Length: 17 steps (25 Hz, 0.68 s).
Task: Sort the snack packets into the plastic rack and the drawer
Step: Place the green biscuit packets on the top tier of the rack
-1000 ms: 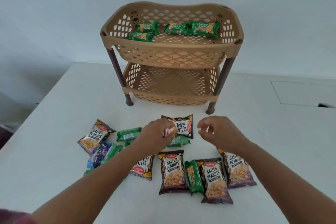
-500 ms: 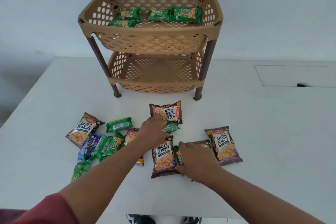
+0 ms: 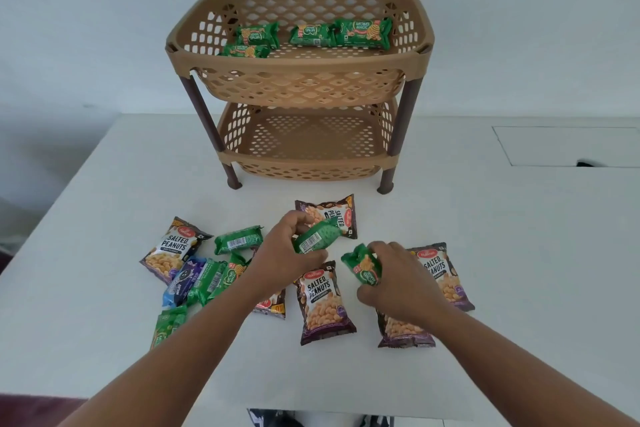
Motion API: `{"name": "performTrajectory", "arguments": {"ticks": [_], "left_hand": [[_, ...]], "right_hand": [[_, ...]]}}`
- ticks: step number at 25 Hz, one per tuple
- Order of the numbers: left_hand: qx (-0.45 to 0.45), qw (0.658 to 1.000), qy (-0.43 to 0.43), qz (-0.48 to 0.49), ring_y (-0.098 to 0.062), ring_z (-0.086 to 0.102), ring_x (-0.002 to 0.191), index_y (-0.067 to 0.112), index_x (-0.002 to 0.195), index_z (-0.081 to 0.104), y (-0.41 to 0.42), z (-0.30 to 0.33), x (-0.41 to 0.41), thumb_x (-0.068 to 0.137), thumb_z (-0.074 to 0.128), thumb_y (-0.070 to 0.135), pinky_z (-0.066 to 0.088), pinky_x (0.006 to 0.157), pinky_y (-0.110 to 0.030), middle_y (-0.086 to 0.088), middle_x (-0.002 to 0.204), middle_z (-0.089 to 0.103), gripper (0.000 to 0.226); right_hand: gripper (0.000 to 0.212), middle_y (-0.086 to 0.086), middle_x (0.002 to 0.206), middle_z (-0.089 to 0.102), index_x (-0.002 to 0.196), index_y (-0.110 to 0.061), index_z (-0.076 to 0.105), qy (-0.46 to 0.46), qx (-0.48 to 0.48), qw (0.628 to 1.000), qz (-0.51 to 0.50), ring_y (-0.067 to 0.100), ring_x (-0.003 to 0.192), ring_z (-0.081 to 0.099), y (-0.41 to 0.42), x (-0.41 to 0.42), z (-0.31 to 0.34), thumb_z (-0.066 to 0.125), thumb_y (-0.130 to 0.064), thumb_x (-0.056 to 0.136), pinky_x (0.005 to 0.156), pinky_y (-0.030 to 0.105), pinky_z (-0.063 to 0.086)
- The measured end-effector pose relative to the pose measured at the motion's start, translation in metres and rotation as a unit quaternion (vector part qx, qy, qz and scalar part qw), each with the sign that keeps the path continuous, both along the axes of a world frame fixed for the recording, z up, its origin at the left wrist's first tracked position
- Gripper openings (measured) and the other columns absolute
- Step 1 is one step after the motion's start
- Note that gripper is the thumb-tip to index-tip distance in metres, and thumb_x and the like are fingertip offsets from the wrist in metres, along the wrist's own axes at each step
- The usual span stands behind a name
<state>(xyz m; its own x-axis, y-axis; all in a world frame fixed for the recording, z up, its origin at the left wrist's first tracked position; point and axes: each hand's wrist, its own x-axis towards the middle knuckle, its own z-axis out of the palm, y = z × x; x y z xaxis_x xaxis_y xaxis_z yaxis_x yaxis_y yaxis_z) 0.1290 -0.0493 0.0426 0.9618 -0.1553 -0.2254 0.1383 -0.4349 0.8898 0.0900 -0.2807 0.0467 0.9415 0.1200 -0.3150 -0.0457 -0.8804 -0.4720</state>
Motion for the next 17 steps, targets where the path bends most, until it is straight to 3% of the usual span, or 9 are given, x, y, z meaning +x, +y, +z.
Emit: {"name": "performTrajectory", "arguments": {"ticks": [2,4,7,9,11,14,17], "left_hand": [[-0.15,0.984,0.086,0.032,-0.014,0.073,0.089,0.025,0.127,0.059,0.003,0.02,0.002,0.086,0.08,0.022,0.058,0.072,-0.028,-0.003,0.11,0.075,0.046],[-0.312,0.935,0.162,0.044,-0.022,0.073,0.084,0.01,0.128,0.059,0.006,0.048,0.006,0.091,0.068,0.02,0.058,0.067,-0.03,-0.014,0.115,0.075,0.039],[-0.443,0.87,0.212,0.052,-0.028,0.069,0.074,-0.005,0.124,0.06,0.016,0.094,0.012,0.084,0.064,0.02,0.06,0.06,-0.032,-0.025,0.105,0.07,0.047],[-0.457,0.862,0.217,0.037,-0.029,0.069,0.072,-0.008,0.122,0.058,0.023,0.123,0.016,0.079,0.064,0.017,0.061,0.061,-0.032,-0.025,0.093,0.068,0.049],[-0.444,0.872,0.208,0.014,-0.03,0.07,0.075,-0.007,0.123,0.059,0.027,0.148,0.022,0.08,0.064,0.014,0.063,0.065,-0.032,-0.026,0.092,0.068,0.048],[-0.43,0.887,0.168,-0.019,-0.034,0.073,0.086,0.001,0.128,0.063,0.036,0.18,0.04,0.089,0.06,0.014,0.065,0.073,-0.037,-0.028,0.108,0.069,0.041],[-0.394,0.909,0.127,-0.053,-0.033,0.074,0.091,0.006,0.136,0.061,0.05,0.201,0.063,0.1,0.051,0.016,0.065,0.075,-0.039,-0.028,0.122,0.068,0.039]], "right_hand": [[0.06,-0.007,0.105,0.055,0.12,-0.031,0.051,0.021,0.15,0.986,-0.063,0.015,0.089,0.061,-0.003,0.011,0.022,0.073,-0.039,0.065,0.071,0.037,0.057],[0.048,-0.002,0.102,0.066,0.11,-0.032,0.056,0.028,0.3,0.947,-0.113,0.018,0.081,0.07,-0.004,0.021,0.044,0.08,-0.022,0.069,0.068,0.037,0.063],[0.053,0.005,0.105,0.074,0.114,-0.027,0.057,0.007,0.455,0.881,-0.13,0.021,0.087,0.075,-0.001,0.039,0.083,0.089,-0.016,0.074,0.07,0.035,0.063],[0.061,0.004,0.105,0.076,0.12,-0.026,0.055,-0.024,0.517,0.846,-0.13,0.018,0.088,0.076,0.004,0.05,0.113,0.09,-0.032,0.071,0.066,0.024,0.058],[0.062,-0.002,0.104,0.077,0.126,-0.034,0.053,-0.056,0.536,0.835,-0.114,0.009,0.081,0.073,0.007,0.062,0.143,0.082,-0.043,0.072,0.059,0.017,0.052],[0.042,-0.004,0.098,0.076,0.113,-0.051,0.06,-0.092,0.548,0.827,-0.082,0.015,0.073,0.066,0.006,0.08,0.181,0.08,-0.047,0.076,0.057,0.031,0.05],[0.046,0.001,0.095,0.075,0.109,-0.036,0.057,-0.116,0.575,0.805,-0.089,0.016,0.071,0.068,-0.001,0.105,0.208,0.086,-0.037,0.073,0.056,0.03,0.053]]}}
